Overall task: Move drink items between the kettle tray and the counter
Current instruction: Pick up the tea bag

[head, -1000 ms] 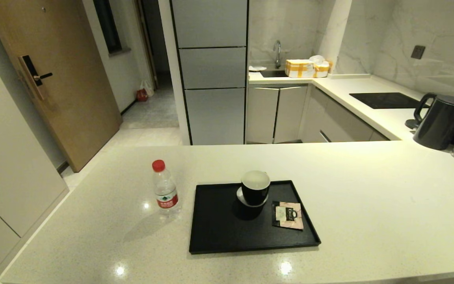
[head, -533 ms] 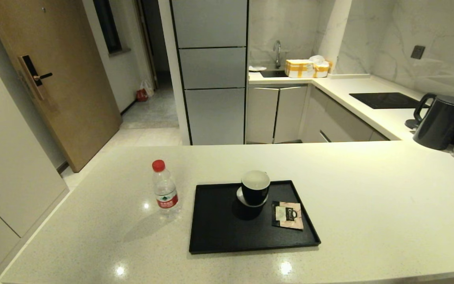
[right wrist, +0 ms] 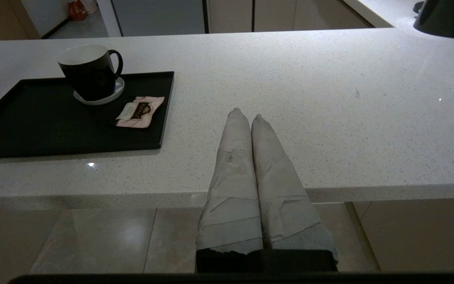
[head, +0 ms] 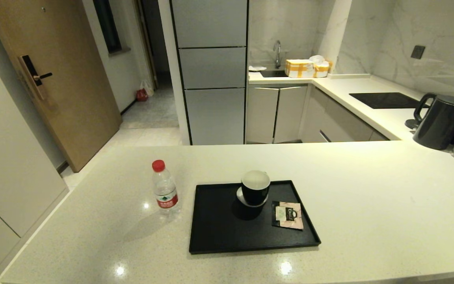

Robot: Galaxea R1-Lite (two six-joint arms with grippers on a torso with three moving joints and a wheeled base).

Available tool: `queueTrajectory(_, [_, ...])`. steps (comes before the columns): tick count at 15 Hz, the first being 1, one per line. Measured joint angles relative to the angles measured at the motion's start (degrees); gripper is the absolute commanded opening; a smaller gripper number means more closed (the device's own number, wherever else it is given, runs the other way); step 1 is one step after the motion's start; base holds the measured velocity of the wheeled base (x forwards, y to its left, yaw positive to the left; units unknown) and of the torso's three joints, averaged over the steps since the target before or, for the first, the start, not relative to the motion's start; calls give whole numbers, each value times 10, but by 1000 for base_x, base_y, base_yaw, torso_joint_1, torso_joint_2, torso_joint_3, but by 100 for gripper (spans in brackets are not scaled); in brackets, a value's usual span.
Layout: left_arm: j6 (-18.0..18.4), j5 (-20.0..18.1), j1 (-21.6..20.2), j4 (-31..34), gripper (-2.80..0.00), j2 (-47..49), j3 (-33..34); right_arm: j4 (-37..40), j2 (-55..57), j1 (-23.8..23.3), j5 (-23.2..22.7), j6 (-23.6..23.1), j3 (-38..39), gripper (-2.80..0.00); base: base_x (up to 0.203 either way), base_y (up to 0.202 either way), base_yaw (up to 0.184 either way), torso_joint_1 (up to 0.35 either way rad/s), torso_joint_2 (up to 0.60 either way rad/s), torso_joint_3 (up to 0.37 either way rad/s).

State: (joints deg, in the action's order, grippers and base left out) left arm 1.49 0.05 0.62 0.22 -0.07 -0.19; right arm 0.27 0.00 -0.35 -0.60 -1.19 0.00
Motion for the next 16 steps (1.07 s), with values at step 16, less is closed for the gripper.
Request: queueTrajectory(16, [-1,0,0,1,-280,0,2,33,20,0,-4,-4,-66,-280,0,0,0,0,0,0])
